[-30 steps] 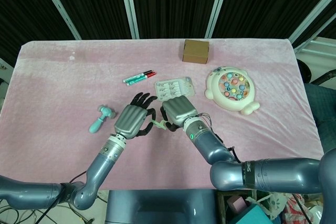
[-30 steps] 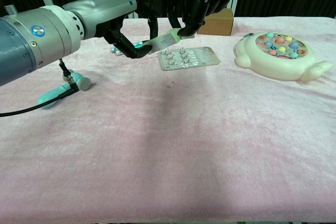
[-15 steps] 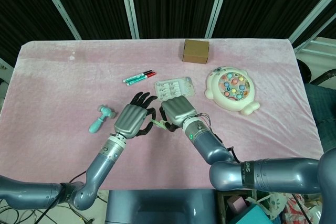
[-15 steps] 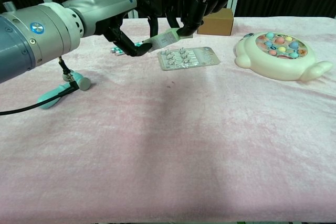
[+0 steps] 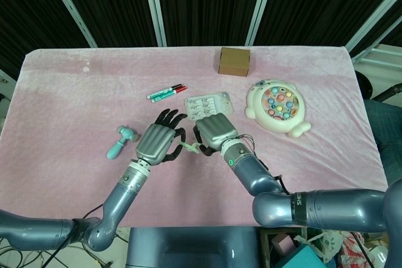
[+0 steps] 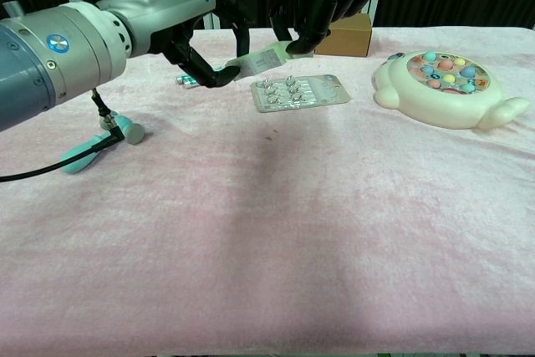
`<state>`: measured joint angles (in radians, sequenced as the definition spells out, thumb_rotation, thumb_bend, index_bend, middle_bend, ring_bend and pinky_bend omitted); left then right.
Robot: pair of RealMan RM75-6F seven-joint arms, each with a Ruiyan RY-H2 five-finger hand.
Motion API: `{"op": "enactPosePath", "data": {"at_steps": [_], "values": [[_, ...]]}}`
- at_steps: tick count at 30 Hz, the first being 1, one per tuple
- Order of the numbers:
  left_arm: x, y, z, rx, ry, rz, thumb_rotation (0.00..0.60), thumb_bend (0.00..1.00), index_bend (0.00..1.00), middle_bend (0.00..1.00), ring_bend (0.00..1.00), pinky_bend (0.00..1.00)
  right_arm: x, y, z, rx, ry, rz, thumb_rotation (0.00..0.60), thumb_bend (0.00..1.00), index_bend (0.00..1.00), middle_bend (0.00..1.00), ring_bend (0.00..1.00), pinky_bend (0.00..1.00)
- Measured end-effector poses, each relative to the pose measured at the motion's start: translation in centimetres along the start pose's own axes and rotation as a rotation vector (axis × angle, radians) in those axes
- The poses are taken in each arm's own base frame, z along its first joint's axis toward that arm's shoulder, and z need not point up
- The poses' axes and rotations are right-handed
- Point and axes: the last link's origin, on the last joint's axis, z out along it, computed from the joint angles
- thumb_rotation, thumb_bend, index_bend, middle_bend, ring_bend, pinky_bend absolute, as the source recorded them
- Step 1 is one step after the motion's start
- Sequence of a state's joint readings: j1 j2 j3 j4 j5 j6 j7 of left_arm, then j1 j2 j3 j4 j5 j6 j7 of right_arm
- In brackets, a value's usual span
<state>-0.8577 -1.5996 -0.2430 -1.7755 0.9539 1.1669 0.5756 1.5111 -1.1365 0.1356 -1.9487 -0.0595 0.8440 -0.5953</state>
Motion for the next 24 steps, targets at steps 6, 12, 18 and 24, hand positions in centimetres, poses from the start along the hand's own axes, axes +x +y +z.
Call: {"op": "enactPosePath", "data": {"at_steps": [6,12,18,24], "values": [[0.2,-0.2,-0.1,0.004,0.004,-0.003,0.6,0.46,0.59,0.13,0.0,0.0,0.0,0.3,-0.1,-0.003,-0.002,0.003,0.6,0.57,0.83,0.77,0.94,0.93],[0.9,-1.0,-0.1,0.021,0.019,0.003,0.6,0.46,0.59,0.13,0.0,0.0,0.3,0.9,-0.3,-0.014,0.006,0.013,0.6,0.58,0.83,0.77,0.94,0.93],[1.9,-2.3,-0.3,0.045,0.042,0.02,0.6,0.46,0.59,0.13,0.0,0.0,0.8,2.4,-0.7,-0.042,0.017,0.026,0.6,0.58,0.83,0.77,0.94,0.93],[2.7,-3.8,-0.8,0.072,0.053,0.04,0.6,0.46,0.59,0.13,0.0,0.0,1.1,4.9,-1.6,-0.082,0.022,0.023,0.6,0.58,0.83,0.77,0.94,0.93]]}}
